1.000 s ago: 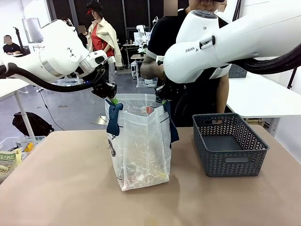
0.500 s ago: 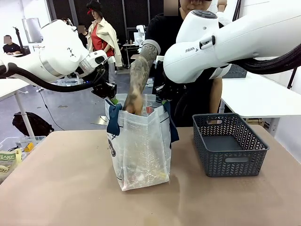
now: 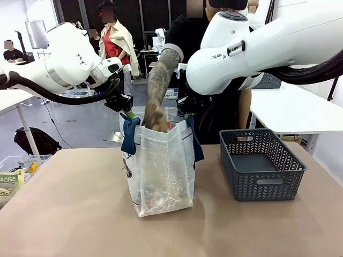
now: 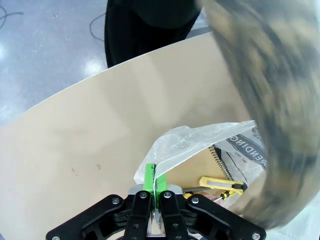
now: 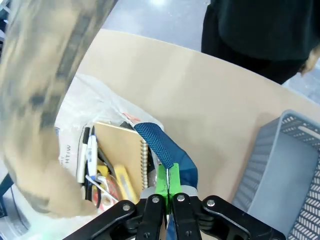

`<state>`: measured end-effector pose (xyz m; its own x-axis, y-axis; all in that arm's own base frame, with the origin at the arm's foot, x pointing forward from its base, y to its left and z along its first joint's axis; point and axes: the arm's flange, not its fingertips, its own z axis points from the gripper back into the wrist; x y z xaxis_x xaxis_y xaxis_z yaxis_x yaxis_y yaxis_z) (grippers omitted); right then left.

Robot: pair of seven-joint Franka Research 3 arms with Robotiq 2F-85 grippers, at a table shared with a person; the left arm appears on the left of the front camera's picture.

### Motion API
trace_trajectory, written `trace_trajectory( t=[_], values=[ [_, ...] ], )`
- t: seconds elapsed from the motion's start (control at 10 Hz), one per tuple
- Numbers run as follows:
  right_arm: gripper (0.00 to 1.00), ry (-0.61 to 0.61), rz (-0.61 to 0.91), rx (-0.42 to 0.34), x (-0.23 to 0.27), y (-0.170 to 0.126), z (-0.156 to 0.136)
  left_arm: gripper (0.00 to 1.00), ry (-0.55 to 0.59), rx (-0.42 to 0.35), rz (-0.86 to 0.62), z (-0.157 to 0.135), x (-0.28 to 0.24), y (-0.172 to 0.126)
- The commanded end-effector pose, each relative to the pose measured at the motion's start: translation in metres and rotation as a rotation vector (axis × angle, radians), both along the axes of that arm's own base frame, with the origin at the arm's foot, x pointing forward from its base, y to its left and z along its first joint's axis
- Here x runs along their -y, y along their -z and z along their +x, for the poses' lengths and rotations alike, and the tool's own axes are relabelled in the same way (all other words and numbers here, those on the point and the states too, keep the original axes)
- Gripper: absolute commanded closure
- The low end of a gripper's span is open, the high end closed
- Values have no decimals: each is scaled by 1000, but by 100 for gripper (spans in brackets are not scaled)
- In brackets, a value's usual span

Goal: Transfer purchased items from the store into the shopping bag.
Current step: Move the Reusable shopping bag to the right side of the table.

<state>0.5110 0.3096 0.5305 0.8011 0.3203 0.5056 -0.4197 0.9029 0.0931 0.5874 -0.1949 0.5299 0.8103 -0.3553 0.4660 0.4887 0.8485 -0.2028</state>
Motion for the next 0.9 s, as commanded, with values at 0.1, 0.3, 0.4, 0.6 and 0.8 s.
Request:
trace_trajectory(
  t=[0.1, 0.3, 0.4, 0.6, 0.8],
  values=[
    [100, 8, 3, 2, 2, -2, 1, 100, -17, -5, 3, -2, -4, -2],
    [100, -44, -13, -4, -7, -3, 3, 100, 38, -17, -11, 3, 6, 2],
    [100, -56, -21, 4, -13, -6, 3, 100, 83, -24, -57, 5, 11, 4],
    [100, -147, -78, 7, -28, -7, 4, 100, 100, -49, -236, 15, 15, 6],
    [100, -182, -130, 38, -41, -7, 6, 96, 110, -66, -327, 24, 16, 12]
  ],
)
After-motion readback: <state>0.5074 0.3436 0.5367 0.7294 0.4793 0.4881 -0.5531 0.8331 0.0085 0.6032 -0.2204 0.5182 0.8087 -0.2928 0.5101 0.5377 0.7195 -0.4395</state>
